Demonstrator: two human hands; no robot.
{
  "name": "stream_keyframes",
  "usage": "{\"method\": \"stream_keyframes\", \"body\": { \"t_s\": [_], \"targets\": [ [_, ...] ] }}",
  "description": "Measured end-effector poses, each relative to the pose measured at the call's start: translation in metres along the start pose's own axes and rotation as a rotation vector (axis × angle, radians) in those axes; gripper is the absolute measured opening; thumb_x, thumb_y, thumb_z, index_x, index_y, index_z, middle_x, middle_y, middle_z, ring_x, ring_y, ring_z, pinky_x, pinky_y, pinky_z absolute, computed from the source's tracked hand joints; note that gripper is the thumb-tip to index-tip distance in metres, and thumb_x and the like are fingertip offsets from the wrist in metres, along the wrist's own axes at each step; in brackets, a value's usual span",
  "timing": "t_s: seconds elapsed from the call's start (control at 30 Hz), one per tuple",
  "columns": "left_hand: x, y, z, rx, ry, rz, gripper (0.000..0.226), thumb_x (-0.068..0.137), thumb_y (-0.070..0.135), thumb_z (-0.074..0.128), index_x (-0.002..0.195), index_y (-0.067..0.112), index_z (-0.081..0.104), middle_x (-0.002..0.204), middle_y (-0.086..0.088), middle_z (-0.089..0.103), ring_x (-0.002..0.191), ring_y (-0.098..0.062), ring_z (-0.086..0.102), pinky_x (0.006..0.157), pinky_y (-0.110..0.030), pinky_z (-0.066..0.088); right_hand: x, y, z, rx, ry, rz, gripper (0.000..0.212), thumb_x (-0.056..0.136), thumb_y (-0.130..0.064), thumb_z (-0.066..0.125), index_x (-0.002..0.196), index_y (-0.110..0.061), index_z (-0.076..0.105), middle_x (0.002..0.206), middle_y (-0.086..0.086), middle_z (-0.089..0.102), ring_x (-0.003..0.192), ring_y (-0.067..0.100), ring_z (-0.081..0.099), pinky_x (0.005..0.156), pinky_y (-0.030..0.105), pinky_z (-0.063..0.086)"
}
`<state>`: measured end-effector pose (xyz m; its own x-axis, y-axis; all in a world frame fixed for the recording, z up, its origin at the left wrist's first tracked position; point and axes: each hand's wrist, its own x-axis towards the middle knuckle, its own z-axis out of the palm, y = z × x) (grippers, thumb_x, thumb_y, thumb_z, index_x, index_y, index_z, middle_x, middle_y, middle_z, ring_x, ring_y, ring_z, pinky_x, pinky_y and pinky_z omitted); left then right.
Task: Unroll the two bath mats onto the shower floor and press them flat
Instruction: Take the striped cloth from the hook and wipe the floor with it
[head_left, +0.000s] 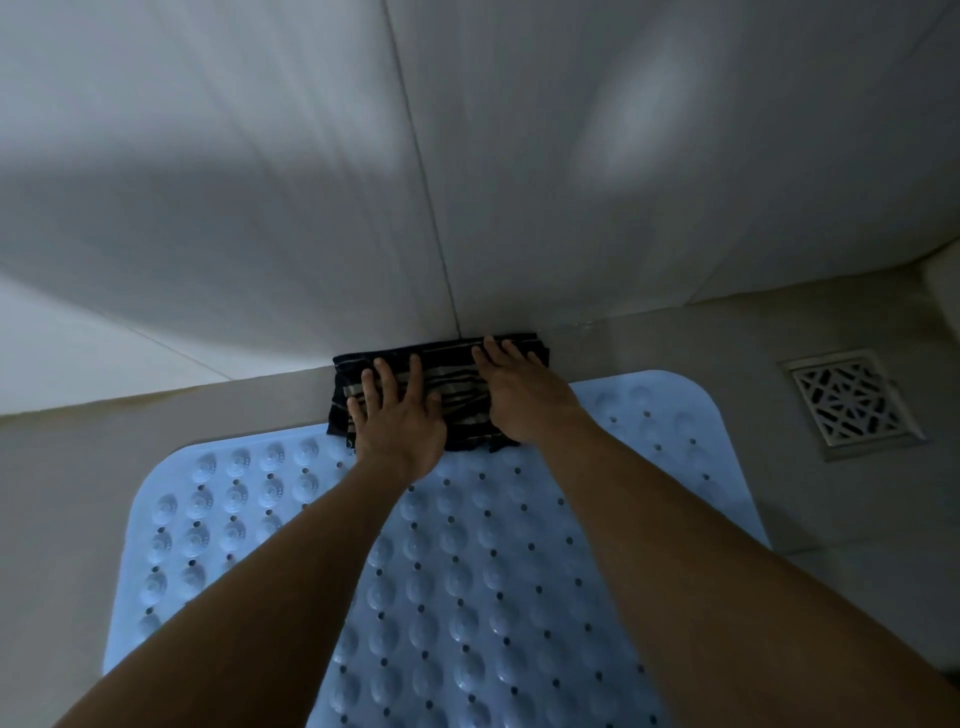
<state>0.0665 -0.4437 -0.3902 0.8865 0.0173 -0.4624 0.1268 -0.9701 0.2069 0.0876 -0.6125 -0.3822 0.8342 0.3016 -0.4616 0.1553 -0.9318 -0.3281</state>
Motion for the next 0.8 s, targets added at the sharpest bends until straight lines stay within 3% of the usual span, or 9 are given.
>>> {"method": "stream_keyframes", "body": {
  "t_s": [0.2, 0.37, 0.6, 0.8],
  "targets": [
    [-0.003, 0.029, 0.011, 0.016, 0.05, 0.043, 0.063, 0.105, 0.043, 0.022, 0.159, 0.023, -0.005, 0.165, -0.016, -0.011, 0.152, -0.033, -0.012, 0.122, -0.052, -0.004, -0.009, 0.03, -0.008, 0.01, 0.031, 0.026, 0.078, 0.099, -0.012, 0.051, 0.16, -0.011, 0.003, 0.168, 0.009, -0.002, 0.154, 0.025, 0.002, 0.125, 0.042, 0.007],
    [-0.001, 0.069, 0.03, 0.108, 0.024, 0.063, 0.063, 0.104, 0.048, 0.012, 0.156, 0.026, -0.016, 0.164, -0.015, -0.02, 0.15, -0.033, -0.02, 0.12, -0.054, -0.01, -0.027, 0.064, -0.014, 0.02, 0.05, 0.081, 0.075, 0.101, -0.013, 0.048, 0.16, -0.011, 0.002, 0.168, 0.009, -0.002, 0.154, 0.025, 0.001, 0.124, 0.041, 0.006],
    [0.002, 0.083, 0.037, 0.121, 0.024, 0.052, 0.063, 0.103, 0.05, 0.008, 0.155, 0.026, -0.019, 0.162, -0.014, -0.025, 0.149, -0.032, -0.024, 0.12, -0.054, -0.012, -0.036, 0.077, 0.0, 0.033, 0.126, 0.131, 0.059, 0.108, -0.038, 0.017, 0.16, -0.015, -0.001, 0.168, 0.006, -0.007, 0.154, 0.02, -0.007, 0.124, 0.038, -0.004],
    [0.003, 0.081, 0.038, 0.047, 0.05, 0.043, 0.066, 0.103, 0.048, 0.015, 0.157, 0.022, -0.014, 0.164, -0.01, -0.022, 0.15, -0.026, -0.022, 0.12, -0.049, -0.014, -0.037, 0.074, 0.007, 0.016, 0.137, 0.149, 0.062, 0.107, -0.042, 0.013, 0.16, -0.016, -0.005, 0.167, 0.005, -0.012, 0.153, 0.021, -0.014, 0.124, 0.041, -0.008]
  ]
}}
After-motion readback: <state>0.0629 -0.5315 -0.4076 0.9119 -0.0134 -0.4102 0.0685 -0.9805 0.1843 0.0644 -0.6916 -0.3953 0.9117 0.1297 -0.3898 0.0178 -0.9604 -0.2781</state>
